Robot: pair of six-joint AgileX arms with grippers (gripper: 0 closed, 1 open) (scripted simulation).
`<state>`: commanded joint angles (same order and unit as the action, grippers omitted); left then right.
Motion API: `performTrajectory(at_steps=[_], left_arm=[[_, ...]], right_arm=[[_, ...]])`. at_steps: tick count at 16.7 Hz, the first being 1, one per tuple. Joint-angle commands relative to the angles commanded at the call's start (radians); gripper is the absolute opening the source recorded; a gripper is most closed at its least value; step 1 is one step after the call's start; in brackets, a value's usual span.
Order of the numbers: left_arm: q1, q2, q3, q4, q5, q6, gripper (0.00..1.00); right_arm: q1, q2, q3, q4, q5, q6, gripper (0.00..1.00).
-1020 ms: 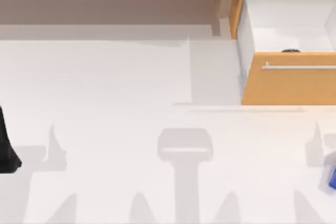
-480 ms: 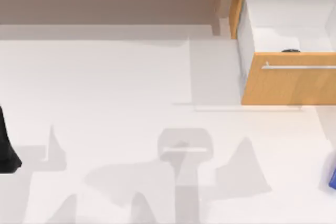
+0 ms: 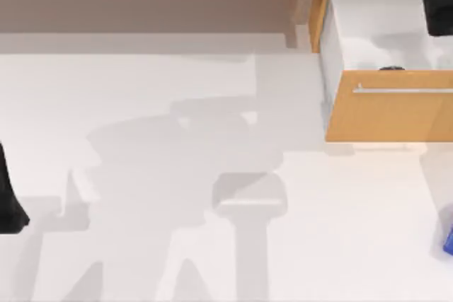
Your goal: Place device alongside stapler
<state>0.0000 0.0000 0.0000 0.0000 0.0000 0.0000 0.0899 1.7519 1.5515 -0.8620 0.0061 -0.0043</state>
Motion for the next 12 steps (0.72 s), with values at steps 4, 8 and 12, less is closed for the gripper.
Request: performTrajectory(at_steps=[4, 8, 12], left_arm=[[0.0, 0.0, 0.0, 0.0, 0.0, 0.0, 1.0], [0.0, 0.0, 0.0, 0.0, 0.0, 0.0, 1.0], [0.0, 0.0, 0.0, 0.0, 0.0, 0.0, 1.0]], right_arm=[[0.025, 0.361, 0.315, -0.164, -0.001, -0.002, 1.0], [0.042, 0.594, 0.53, -0.294, -0.001, -0.004, 1.0], [0.04, 0.674, 0.615, -0.349, 0.0, -0.003, 1.0]])
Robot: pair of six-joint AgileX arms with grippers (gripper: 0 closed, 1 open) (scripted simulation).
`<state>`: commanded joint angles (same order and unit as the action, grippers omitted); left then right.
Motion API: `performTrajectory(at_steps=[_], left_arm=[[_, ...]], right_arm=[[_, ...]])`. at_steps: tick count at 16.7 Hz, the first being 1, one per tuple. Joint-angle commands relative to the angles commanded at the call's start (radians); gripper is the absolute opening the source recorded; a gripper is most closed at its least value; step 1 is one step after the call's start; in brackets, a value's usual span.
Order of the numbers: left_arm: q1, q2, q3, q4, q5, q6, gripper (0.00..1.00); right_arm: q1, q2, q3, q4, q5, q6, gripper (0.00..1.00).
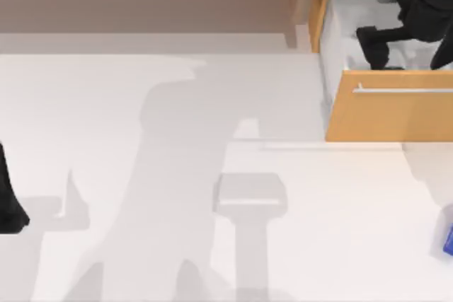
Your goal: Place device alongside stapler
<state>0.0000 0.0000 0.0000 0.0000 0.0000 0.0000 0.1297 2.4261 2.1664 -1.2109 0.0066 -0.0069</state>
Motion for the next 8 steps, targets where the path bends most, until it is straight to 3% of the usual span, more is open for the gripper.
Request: performTrajectory(at_steps=[8], left_arm=[[0.0, 0.0, 0.0, 0.0, 0.0, 0.0, 1.0]], right_arm=[[-0.002, -0.005, -0.015, 0.012, 0.001, -0.001, 1.0]])
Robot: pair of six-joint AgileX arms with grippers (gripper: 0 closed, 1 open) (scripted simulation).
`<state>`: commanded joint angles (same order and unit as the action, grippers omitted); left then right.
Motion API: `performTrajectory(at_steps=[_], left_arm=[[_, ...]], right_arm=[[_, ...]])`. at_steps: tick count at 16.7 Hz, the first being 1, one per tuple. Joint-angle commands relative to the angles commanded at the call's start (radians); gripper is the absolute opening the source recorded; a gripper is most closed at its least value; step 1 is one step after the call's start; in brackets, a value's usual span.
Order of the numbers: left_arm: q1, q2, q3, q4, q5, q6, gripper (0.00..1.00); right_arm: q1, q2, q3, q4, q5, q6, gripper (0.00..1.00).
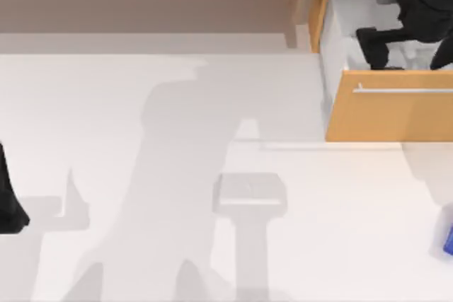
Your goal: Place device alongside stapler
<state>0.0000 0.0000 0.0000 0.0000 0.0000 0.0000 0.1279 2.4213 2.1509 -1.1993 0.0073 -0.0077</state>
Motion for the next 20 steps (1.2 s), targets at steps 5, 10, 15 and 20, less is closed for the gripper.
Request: performTrajectory(at_steps=[5, 10, 15, 20], left_arm=[[0.0, 0.0, 0.0, 0.0, 0.0, 0.0, 1.0], [0.0, 0.0, 0.0, 0.0, 0.0, 0.0, 1.0], [0.0, 0.0, 0.0, 0.0, 0.0, 0.0, 1.0], [0.0, 0.0, 0.0, 0.0, 0.0, 0.0, 1.0]], right_arm=[[0.004, 0.008, -0.044, 0.049, 0.001, 0.001, 1.0], [0.002, 0.032, -0.053, 0.085, 0.0, 0.001, 1.0], [0.002, 0.032, -0.053, 0.085, 0.0, 0.001, 0.85], [0.002, 0.032, -0.053, 0.085, 0.0, 0.001, 0.47]])
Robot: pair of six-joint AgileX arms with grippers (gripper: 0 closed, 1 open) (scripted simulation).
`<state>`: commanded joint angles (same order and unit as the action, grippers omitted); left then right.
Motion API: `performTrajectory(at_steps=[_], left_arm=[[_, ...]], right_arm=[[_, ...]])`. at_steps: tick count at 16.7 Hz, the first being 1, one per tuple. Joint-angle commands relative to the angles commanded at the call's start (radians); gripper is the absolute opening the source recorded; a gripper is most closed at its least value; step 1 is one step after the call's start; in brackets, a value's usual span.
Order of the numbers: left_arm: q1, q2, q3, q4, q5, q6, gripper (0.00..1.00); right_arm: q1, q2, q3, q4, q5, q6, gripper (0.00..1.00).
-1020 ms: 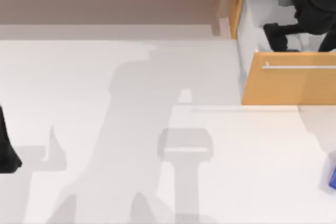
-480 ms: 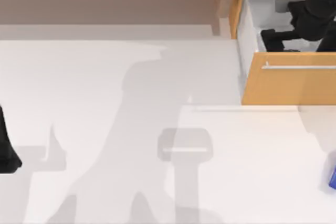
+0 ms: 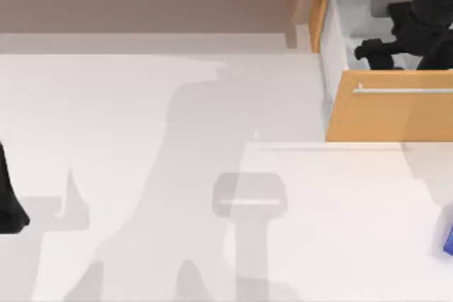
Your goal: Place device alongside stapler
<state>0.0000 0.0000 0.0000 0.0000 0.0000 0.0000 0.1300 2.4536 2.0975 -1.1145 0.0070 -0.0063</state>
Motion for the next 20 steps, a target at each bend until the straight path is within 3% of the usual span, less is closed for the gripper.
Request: performTrajectory(at_steps=[6, 20], left_arm=[[0.0, 0.0, 0.0, 0.0, 0.0, 0.0, 1.0], [0.0, 0.0, 0.0, 0.0, 0.0, 0.0, 1.0]], right_arm=[[0.0, 0.0, 0.0, 0.0, 0.0, 0.0, 0.02], [0.007, -0.073, -0.012, -0.011, 0.001, -0.022, 0.0]])
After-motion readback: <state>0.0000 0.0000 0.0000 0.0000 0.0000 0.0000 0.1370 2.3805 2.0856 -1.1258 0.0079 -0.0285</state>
